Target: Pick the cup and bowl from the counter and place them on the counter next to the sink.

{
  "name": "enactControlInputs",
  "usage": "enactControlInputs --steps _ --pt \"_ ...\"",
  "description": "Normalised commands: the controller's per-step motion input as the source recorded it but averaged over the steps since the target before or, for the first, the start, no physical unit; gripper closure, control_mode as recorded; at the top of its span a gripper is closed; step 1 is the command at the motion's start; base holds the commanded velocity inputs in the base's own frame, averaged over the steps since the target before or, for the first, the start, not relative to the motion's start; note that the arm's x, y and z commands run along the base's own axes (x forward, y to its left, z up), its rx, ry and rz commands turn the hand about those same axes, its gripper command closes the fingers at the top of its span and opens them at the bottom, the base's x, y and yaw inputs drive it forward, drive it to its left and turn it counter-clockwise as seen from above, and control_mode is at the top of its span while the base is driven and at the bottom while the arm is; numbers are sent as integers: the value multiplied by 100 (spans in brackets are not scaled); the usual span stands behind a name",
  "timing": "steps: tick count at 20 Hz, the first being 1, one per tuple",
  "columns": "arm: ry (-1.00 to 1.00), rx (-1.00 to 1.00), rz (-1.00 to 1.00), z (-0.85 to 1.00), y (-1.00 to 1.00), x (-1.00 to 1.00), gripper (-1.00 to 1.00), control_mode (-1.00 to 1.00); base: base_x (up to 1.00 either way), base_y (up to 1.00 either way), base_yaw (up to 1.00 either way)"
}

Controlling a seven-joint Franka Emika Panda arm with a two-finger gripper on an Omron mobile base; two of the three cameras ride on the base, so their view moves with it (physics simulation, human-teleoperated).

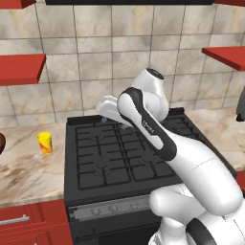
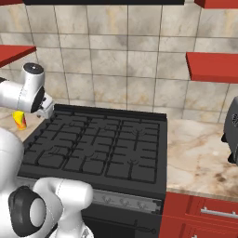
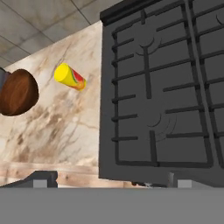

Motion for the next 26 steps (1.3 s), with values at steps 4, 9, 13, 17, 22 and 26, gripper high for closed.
enactControlInputs --steps 4,9,13,17,22,26 --pt "5 -1 0 0 33 46 -100 -100 0 0 0" --pt "1 0 0 -1 36 8 -100 -100 0 0 0" --pt "0 0 0 -14 17 0 -100 -100 0 0 0" --pt "-2 0 0 -32 2 0 -100 -100 0 0 0" --pt "-7 0 0 -29 12 1 -100 -100 0 0 0" --pt "-7 0 0 -24 28 12 -100 -100 0 0 0"
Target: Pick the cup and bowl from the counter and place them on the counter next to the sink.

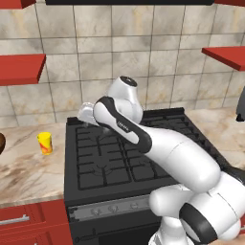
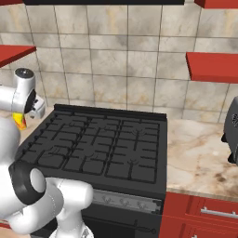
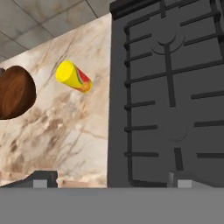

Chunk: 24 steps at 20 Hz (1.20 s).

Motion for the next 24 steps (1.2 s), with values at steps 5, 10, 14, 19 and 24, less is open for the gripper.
enactControlInputs --steps 5,10,14,19,24 --pt "-6 -1 0 -7 40 14 -100 -100 0 0 0" --pt "0 -9 0 0 35 35 -100 -100 0 0 0" --pt "2 -7 0 0 26 39 -100 -100 0 0 0" --pt "5 -6 0 0 29 29 -100 -100 0 0 0" --pt "1 0 0 -14 23 9 -100 -100 0 0 0"
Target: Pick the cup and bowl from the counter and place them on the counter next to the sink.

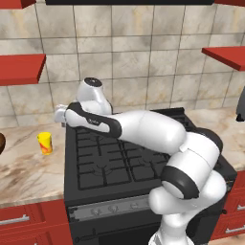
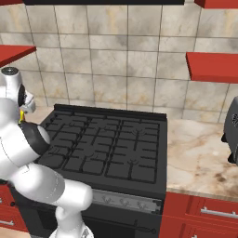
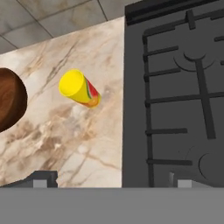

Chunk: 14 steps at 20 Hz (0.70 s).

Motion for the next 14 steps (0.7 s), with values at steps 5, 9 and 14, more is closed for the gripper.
enactControlInputs --steps 5,9,14 --pt "0 0 0 -20 13 5 -100 -100 0 0 0" --pt "0 0 0 -13 10 5 -100 -100 0 0 0" --pt "0 0 0 0 18 15 -100 -100 0 0 0"
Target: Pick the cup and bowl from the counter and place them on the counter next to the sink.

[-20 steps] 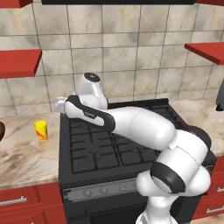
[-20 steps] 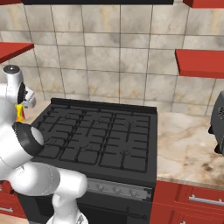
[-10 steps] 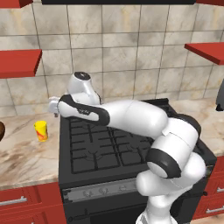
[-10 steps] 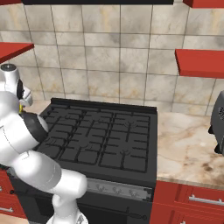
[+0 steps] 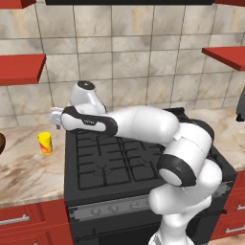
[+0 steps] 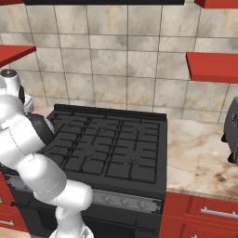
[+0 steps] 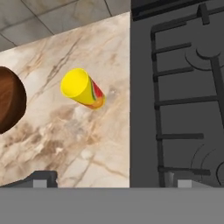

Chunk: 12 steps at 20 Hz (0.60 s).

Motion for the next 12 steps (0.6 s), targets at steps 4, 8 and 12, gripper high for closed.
enactControlInputs --steps 4,8,12 --pt "0 0 0 -2 26 33 -100 -100 0 0 0" --pt "0 0 0 -3 24 39 -100 -100 0 0 0" --pt "0 0 0 -11 25 34 -100 -100 0 0 0"
